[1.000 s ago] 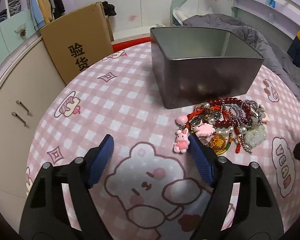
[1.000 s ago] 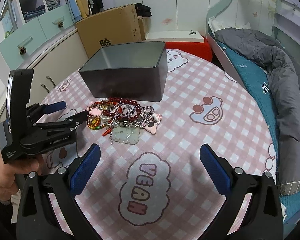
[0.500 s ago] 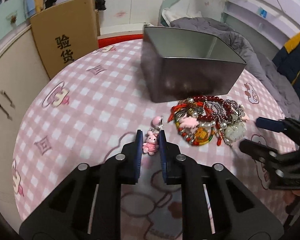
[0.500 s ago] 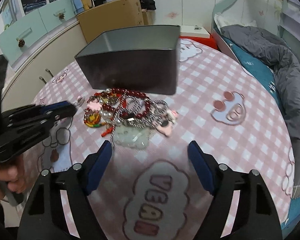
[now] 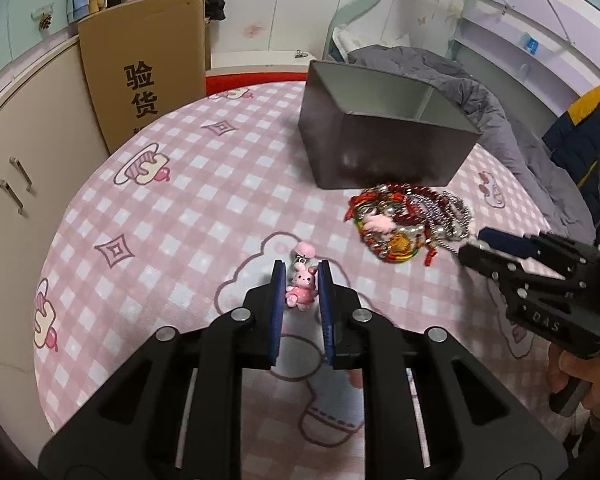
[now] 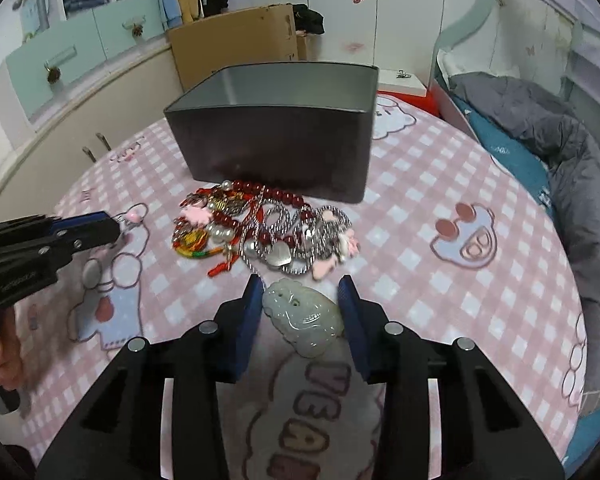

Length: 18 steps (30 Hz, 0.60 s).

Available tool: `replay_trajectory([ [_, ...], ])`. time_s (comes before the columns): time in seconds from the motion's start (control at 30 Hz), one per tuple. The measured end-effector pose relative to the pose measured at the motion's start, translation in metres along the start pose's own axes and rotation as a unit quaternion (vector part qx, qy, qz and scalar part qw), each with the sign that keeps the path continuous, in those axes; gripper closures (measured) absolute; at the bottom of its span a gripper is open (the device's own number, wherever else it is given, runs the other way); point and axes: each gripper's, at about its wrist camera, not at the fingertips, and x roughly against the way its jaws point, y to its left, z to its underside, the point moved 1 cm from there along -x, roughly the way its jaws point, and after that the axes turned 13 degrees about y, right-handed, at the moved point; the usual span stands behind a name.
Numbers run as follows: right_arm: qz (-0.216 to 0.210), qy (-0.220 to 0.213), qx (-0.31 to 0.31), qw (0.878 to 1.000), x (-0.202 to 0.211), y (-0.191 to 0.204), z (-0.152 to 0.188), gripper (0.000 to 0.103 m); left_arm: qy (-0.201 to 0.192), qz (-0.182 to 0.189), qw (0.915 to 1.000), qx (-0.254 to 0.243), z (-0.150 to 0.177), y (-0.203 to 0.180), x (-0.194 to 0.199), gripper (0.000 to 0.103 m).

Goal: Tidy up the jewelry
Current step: 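Grasp the jade pendant with the right tool while the left tool holds the bunny charm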

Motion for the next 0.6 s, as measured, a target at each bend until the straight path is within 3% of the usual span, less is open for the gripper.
replay_trajectory([
  [0.33, -0.049, -0.013, -0.016, 0.999, 0.029, -0.006, 0.025, 0.066, -0.015, 0.017, 0.9997, -0.010, -0.003, -0.014, 0.014, 0.087],
  [0.37, -0.051, -0.017, -0.016, 0.998, 0.032, -0.005, 0.021, 0.068, -0.017, 0.018, 0.9996, -0.011, -0.003, -0.015, 0.016, 0.087],
  [0.4, -0.057, -0.022, -0.016, 0.998, 0.037, -0.005, 0.018, 0.081, -0.021, 0.019, 0.9995, -0.012, -0.004, -0.016, 0.020, 0.087],
  [0.6, -0.049, -0.032, -0.004, 0.998, 0.048, -0.002, -0.001, 0.081, -0.041, 0.022, 0.9988, -0.015, -0.011, -0.017, 0.039, 0.087],
])
